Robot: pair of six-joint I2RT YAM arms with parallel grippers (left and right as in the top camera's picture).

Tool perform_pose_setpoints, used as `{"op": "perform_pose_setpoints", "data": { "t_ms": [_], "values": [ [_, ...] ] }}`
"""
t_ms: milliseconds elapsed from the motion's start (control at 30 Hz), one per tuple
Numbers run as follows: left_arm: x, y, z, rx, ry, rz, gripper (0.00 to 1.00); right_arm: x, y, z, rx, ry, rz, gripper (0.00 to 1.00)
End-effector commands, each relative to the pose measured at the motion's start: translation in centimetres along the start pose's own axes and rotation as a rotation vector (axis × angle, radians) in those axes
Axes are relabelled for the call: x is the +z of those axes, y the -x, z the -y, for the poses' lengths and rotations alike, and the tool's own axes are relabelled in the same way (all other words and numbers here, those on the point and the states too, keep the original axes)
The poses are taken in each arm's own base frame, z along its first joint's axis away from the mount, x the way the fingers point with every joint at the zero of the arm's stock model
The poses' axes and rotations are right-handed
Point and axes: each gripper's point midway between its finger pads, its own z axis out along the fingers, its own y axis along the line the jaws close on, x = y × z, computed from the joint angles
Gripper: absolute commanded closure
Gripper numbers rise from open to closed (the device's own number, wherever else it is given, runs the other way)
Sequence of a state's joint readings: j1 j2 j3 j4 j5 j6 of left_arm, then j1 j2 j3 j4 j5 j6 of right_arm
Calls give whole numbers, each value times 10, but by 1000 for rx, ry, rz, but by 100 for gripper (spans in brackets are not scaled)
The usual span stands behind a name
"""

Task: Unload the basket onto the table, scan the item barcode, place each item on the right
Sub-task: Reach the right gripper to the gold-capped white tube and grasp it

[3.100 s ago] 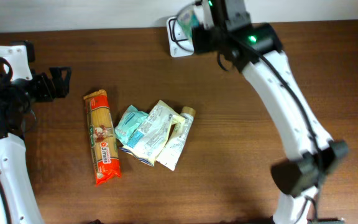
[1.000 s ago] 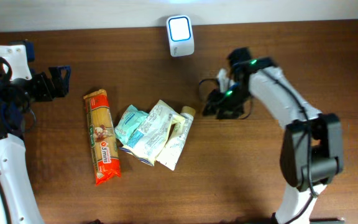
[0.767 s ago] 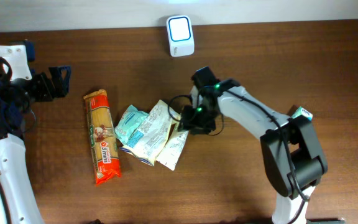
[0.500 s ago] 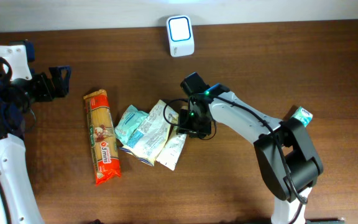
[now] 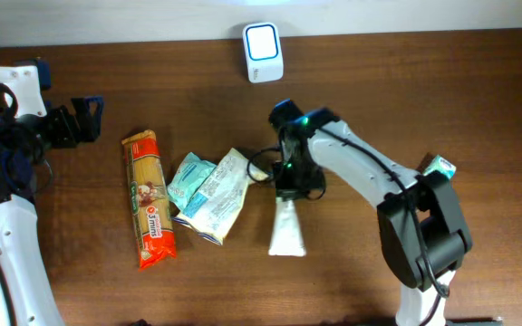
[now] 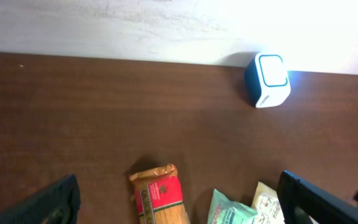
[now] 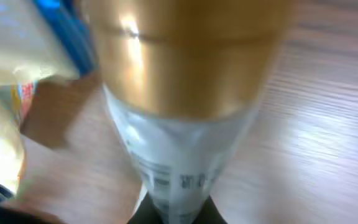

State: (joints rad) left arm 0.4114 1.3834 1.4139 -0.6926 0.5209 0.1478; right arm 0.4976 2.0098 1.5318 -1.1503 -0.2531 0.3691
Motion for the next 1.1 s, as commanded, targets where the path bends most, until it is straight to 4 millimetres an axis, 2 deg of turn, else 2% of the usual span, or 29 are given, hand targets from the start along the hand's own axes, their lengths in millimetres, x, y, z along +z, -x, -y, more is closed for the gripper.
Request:
{"op": "perform_pose_setpoints", "data": {
  "t_ms": [0, 100, 133, 200, 233, 267, 333, 367, 400, 467, 500, 567, 600, 633, 700, 733, 800, 967, 1067],
  "values": [
    [-5, 7, 5, 5, -13, 21, 1, -49, 29, 38, -254, -258, 122, 96],
    [-5, 7, 5, 5, -13, 21, 1, -50, 46, 78, -301, -507, 144, 96],
    [-5, 7, 5, 5, -13, 21, 1, -42, 50, 90, -298, -571, 124, 96],
    [-5, 7, 5, 5, -13, 21, 1, -22, 51, 88, -301, -540, 81, 95],
    [-5, 7, 5, 5, -13, 21, 1, -15, 51, 83, -302, -504, 71, 89],
    [-5, 7, 5, 5, -13, 21, 1, -7, 49, 71, -304, -426, 65, 66],
    [-5, 7, 5, 5, -13, 21, 1, -3, 50, 61, -307, -361, 67, 36],
    [-5, 7, 5, 5, -13, 21, 1, -3, 50, 60, -307, -357, 70, 27],
    [-5, 7, 5, 5, -13, 21, 1, -5, 52, 60, -303, -350, 77, 22],
    [-5, 7, 5, 5, -13, 21, 1, -15, 57, 55, -282, -279, 101, 22],
    [-5, 7, 5, 5, -13, 21, 1, -34, 63, 52, -250, -177, 142, 21],
    [-5, 7, 5, 5, -13, 21, 1, -64, 63, 53, -263, -18, 167, 21],
    [-5, 7, 5, 5, -13, 21, 1, -78, 61, 62, -257, 48, 175, 18],
    [-5, 7, 5, 5, -13, 21, 1, -86, 55, 77, -257, 127, 166, 7],
    [-5, 7, 5, 5, -13, 21, 1, -88, 44, 93, -270, 258, 145, 1],
    [-5, 7, 5, 5, -13, 21, 1, -84, 38, 99, -279, 329, 142, 1],
    [-5, 7, 5, 5, -13, 21, 1, -56, 21, 114, -214, 433, 108, 1],
    [-5, 7, 5, 5, -13, 21, 1, -3, 4, 106, -233, 469, 83, 1],
    [-5, 7, 5, 5, -13, 21, 1, 13, -2, 107, -235, 470, 80, 4]
  ]
}}
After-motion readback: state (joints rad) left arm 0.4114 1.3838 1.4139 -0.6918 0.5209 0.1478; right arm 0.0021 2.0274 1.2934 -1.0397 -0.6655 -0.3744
